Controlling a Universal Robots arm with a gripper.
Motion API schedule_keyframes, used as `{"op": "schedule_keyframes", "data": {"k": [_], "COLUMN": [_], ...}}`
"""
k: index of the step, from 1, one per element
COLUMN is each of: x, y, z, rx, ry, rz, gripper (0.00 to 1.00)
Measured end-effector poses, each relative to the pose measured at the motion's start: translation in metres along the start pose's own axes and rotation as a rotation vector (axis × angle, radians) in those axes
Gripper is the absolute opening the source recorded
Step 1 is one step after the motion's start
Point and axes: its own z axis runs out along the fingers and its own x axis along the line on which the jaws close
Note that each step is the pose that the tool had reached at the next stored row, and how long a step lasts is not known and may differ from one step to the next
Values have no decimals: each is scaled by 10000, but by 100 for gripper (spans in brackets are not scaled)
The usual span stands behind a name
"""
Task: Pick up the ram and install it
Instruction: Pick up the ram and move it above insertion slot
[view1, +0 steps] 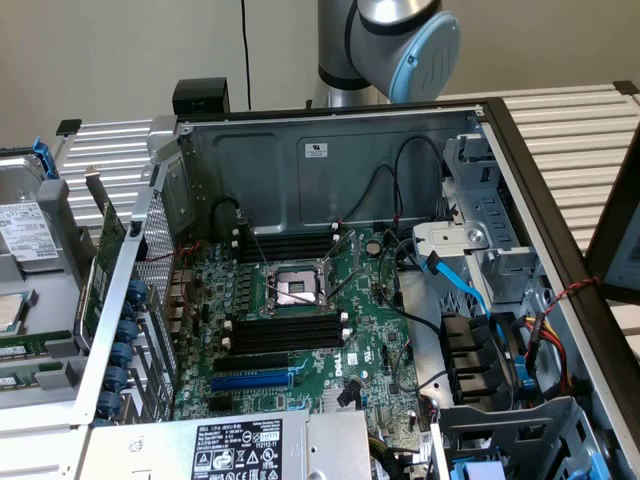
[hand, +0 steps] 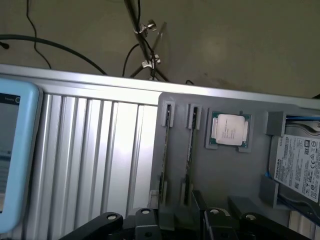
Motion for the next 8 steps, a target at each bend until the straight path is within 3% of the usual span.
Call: {"op": "schedule_keyframes", "data": {"k": [8], "x": [7], "y": [1], "z": [145], "rx": [-1], "ry": [0], "rz": [0], "gripper": [38]}}
